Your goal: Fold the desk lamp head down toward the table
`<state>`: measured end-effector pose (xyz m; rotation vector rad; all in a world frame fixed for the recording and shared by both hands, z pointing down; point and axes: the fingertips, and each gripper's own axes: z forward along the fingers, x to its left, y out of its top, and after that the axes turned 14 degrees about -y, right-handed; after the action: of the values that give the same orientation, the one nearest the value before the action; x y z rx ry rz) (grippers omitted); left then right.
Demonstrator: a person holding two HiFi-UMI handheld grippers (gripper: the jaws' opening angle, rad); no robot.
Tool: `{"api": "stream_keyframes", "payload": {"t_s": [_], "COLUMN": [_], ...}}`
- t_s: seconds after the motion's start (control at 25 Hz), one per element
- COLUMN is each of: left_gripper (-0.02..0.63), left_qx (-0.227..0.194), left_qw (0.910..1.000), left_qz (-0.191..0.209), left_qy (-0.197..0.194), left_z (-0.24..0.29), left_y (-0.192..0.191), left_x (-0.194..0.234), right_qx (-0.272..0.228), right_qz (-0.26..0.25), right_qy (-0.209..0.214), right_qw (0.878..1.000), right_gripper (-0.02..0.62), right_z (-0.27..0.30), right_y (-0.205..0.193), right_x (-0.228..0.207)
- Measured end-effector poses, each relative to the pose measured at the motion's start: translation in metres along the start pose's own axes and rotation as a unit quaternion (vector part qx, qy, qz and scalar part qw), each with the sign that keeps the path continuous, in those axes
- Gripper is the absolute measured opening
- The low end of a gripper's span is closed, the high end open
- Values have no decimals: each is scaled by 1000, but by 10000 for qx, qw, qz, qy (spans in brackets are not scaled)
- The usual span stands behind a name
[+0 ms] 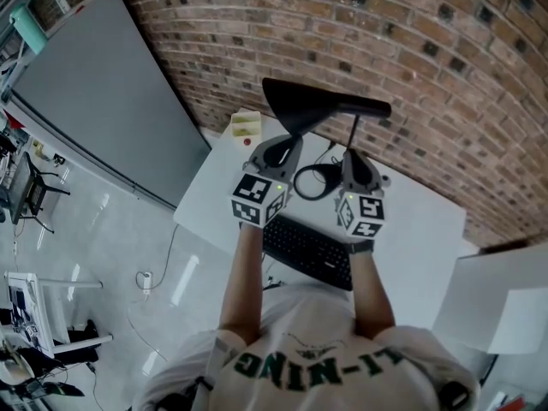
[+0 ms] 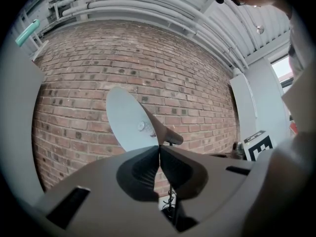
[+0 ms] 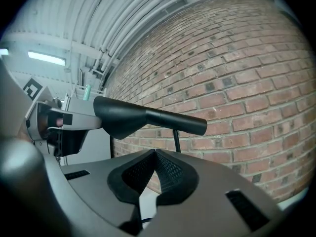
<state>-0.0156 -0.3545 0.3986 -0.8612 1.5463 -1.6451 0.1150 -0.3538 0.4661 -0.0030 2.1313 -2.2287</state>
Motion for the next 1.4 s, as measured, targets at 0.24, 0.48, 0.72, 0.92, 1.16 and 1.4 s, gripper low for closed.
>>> {"api": "stream_keyframes", "payload": {"t_s": [0.24,0.48,0.72,0.92,1.16,1.4], "left_gripper": [5,5,5,5,5,3], "left_qx": [-29,-77,-151,-139,-67,-108], "left_qw": [9999,9997,9994,9990,9978,9957], "left_qz": [-145,-238,-321,-434,-657,-924], "left_qy": [25,12,27,3,15,6], "left_z": [-1,0,2,5,6,9], "left_y": [-5,-10,-15,-24,-41,-54], "left_x": [1,1,2,1,-1,-1], "right_qx": [-36,-6,-88,-48,-124,-58], "right_qz": [-33,-146,-295,-313,-372,-366], "right_qy": [94,123,295,351,467,420], "right_qw": [9999,9998,9991,9989,9981,9984], "right_gripper": [3,3,3,3,3,3], "right_z": [-2,-2,-2,-2,-6,-11], "right_y": [0,-5,-2,-4,2,-3], "right_x": [5,8,16,16,21,16]}}
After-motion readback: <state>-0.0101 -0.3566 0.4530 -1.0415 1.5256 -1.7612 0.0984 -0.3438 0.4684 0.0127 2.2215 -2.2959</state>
